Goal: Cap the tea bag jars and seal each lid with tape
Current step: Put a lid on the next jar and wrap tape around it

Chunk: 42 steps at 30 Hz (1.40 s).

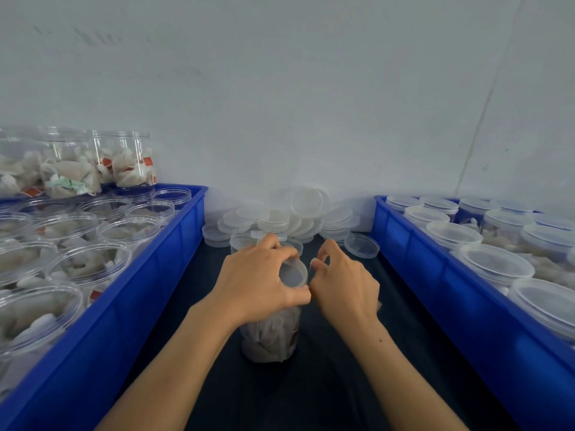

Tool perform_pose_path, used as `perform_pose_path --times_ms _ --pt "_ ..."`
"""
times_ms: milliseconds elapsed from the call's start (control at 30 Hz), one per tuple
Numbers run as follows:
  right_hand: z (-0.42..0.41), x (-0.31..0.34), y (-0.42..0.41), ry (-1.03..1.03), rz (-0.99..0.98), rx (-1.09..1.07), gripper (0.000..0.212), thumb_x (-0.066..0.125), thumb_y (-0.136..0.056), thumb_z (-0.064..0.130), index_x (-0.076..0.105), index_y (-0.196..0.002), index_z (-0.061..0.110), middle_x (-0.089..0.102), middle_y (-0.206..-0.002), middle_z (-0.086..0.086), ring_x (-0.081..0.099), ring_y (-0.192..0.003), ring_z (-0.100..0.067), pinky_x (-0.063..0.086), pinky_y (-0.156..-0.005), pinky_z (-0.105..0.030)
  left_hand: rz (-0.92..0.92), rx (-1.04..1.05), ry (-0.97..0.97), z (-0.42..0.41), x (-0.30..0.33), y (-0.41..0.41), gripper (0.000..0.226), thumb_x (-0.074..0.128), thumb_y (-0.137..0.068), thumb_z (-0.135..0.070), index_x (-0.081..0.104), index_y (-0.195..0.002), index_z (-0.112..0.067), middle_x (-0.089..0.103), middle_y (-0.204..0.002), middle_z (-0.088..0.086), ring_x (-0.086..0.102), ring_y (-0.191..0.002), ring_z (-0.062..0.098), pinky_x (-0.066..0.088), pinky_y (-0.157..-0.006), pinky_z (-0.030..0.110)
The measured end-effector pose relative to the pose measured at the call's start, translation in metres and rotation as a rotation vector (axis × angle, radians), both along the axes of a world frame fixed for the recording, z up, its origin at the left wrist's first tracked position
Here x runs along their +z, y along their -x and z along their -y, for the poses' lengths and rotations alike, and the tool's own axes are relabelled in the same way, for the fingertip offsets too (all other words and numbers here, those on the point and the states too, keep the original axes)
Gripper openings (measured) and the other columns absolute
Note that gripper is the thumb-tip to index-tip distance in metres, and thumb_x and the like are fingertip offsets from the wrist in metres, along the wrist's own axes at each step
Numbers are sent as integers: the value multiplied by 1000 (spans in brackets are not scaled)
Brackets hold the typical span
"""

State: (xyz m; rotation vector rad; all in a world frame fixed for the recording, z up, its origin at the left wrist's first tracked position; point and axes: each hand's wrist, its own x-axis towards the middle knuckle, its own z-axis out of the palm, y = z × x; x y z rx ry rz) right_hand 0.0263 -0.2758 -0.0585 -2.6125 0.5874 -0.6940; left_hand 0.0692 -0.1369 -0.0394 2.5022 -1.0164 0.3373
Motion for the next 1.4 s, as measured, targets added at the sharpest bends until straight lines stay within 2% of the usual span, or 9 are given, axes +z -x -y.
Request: perform_pose_path --times_ms 200,400,533,600,700,900,1100,1233,1400 --pt "3 -3 -11 -21 -23 -37 11 43 -97 33 36 -95 25 45 -65 9 42 -56 -9 28 -49 -28 -2 18 -14 1 1 1 67 51 -69 -66 53 -129 -36 45 -110 -19 51 -95 5 38 -74 26" --pt "2 -3 -18 -69 -63 -60 14 44 -96 35 42 -101 22 49 -71 6 53 -70 -17 34 -59 -32 -3 32 -12 3 3 3 54 61 -78 -59 54 -127 -35 47 -111 -17 52 -97 6 40 -76 26" --pt "31 10 -18 -134 -88 -162 27 44 -97 30 46 -117 12 62 -99 -8 60 -92 -28 39 -69 -33 -64 -68 26 -1 1 14 49 60 -66 -64 56 -111 -44 46 -104 -21 48 -90 1 38 -76 24" --pt "47 18 -17 -76 -50 -196 29 43 -97 27 44 -120 11 58 -87 -5 57 -78 -23 37 -60 -31 -85 -86 25 -2 1 16 49 58 -66 -65 55 -111 -45 46 -105 -21 48 -93 1 38 -78 26" --pt "40 20 -18 72 -59 -80 28 41 -100 28 43 -122 12 56 -85 1 48 -62 -12 33 -52 -28 -68 -55 -15 5 3 10 48 63 -75 -60 53 -117 -42 44 -108 -20 47 -94 5 34 -76 27" --pt "20 -3 -9 -90 -159 135 19 38 -101 25 48 -111 13 64 -97 -4 60 -86 -20 49 -76 -37 -59 -62 -14 6 1 8 48 62 -76 -59 52 -121 -42 43 -106 -20 46 -92 4 33 -73 24" --pt "15 -18 3 7 -153 208 16 40 -98 28 46 -111 22 63 -87 2 59 -77 -18 46 -67 -32 -121 -116 11 0 3 5 45 65 -77 -62 54 -118 -48 45 -107 -23 48 -98 0 38 -80 23" --pt "15 -35 9 119 -137 232 12 40 -98 35 46 -105 27 63 -85 6 55 -74 -13 32 -50 -20 -249 -222 138 -16 1 -1 64 73 -65 -67 53 -124 -49 47 -118 -31 48 -110 -10 42 -91 19" --pt "9 -59 13 69 -108 326 22 37 -101 36 44 -117 22 67 -89 -4 61 -83 -20 47 -74 -37 -314 -230 537 -36 -19 -2 81 79 -51 -65 48 -125 -51 44 -129 -31 47 -120 -7 45 -93 17"
